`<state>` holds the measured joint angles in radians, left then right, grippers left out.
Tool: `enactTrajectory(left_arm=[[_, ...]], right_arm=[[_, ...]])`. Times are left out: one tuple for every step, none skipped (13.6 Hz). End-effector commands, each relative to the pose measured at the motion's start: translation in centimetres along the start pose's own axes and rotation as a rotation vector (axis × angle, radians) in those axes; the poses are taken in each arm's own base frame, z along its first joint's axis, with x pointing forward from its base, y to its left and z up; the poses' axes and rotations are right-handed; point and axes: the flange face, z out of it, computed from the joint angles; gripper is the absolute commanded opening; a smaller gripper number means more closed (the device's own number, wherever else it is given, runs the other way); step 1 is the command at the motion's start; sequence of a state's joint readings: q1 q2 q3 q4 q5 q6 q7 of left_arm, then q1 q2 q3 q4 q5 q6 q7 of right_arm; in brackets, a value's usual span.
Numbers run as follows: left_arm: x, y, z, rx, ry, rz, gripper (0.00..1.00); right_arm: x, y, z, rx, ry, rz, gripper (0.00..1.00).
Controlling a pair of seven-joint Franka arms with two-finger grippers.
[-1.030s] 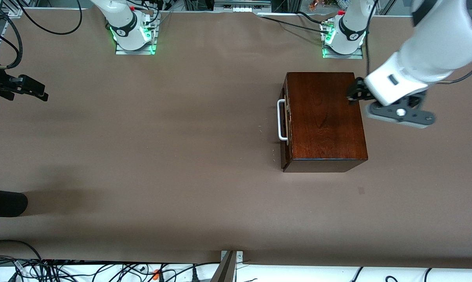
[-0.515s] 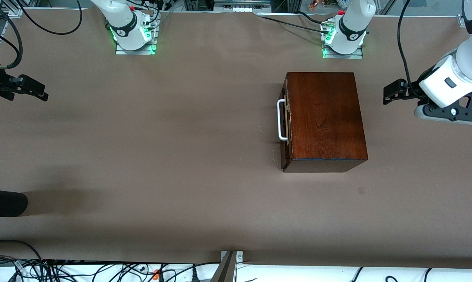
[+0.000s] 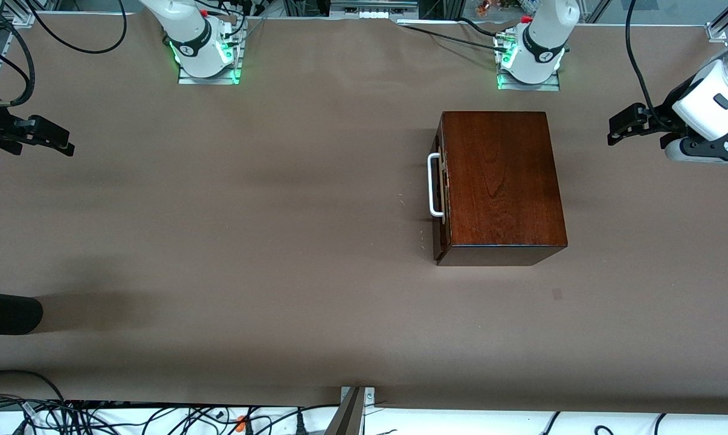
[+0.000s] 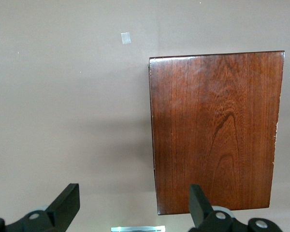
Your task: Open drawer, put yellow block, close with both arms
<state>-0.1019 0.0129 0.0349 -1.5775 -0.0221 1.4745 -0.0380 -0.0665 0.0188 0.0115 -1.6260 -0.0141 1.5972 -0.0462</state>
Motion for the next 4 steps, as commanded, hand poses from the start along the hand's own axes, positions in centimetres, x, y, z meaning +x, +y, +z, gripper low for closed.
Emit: enactTrajectory(left_arm=[[-0.61,0.2,0.04,-0.012,0.005,-0.017,1.0],[-0.54,0.16,0.1,-0.009,0.005,-0.018,1.0],[-0.49,0.17,0.11,-0.009,0.005,-0.018,1.0],[-0.44,0.17,0.12,-0.009,0.005,-0.018,1.0]], right_arm=[[0.18,0.04,-0.52,0.016,-0.005,-0.012,1.0],[0.18,0.04,-0.52,0.016,-0.005,-0.012,1.0],[0.18,0.04,-0.52,0.016,-0.005,-0.012,1.0],[0.18,0.04,-0.52,0.016,-0.005,-0.012,1.0]])
